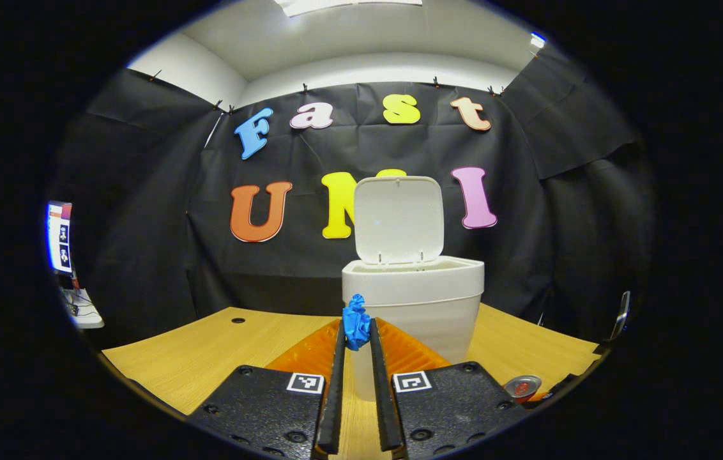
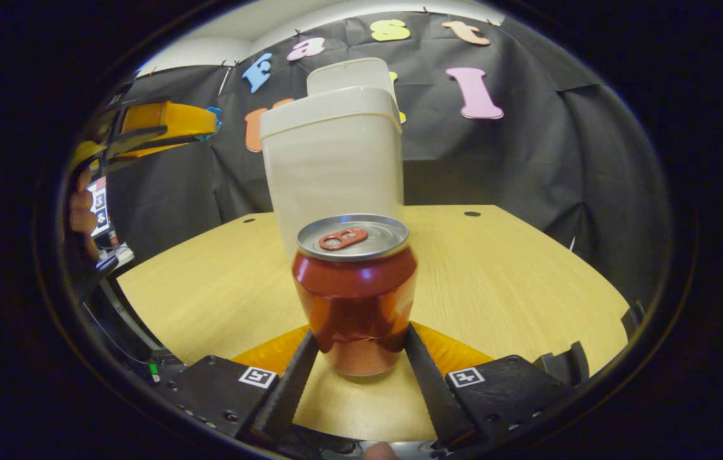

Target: Press the lid of the desktop garbage bin to open it, pick up the crumpled paper on the desktop and throw it into the bin, then pick up the pop can on the desktop and drop it into the bin, and finally close the garbage bin lid.

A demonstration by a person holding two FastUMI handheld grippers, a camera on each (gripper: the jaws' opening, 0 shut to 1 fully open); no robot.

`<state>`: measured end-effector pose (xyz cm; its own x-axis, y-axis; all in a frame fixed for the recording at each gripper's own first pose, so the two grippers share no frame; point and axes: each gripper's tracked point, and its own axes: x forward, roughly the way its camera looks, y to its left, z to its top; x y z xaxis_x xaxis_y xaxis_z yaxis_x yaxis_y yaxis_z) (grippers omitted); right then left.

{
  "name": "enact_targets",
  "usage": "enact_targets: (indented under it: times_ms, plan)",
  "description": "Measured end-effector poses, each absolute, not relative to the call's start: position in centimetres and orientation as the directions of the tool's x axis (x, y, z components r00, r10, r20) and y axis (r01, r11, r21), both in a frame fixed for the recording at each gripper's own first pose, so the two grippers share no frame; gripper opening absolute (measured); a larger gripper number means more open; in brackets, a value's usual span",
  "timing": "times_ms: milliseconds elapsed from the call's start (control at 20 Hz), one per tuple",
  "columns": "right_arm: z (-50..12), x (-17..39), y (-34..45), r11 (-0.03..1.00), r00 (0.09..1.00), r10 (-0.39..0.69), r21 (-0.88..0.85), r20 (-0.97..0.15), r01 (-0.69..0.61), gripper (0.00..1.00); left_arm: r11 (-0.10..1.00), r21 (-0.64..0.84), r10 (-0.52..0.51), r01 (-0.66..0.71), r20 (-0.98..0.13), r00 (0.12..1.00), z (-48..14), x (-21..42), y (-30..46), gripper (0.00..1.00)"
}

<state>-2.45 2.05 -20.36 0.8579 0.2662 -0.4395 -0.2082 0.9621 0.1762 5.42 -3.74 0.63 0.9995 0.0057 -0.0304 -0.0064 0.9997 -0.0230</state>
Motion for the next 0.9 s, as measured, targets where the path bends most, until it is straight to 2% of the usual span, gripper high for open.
enact_targets:
  times_ms: [200, 450, 900]
  plan:
    - [-18.9, -2.6, 0.4, 0.959, 0.868, 0.27, 0.196, -0.417, -0.204, 0.82, 1.0, -0.011, 0.002, -0.002, 0.025, 1.0, 4.6, 8.6, -3.7, 0.25]
    - [-17.9, -2.9, -2.0, 0.959, 0.879, 0.26, 0.215, -0.399, -0.186, 0.82, 0.995, -0.095, -0.037, 0.037, -0.003, 0.999, 5.6, 11.7, -4.7, 0.28]
    - [-18.3, -2.1, -4.3, 0.955, 0.88, 0.25, 0.255, -0.404, -0.154, 0.82, 0.994, -0.101, -0.058, 0.052, -0.06, 0.997, 4.8, 17.1, -5.4, 0.3]
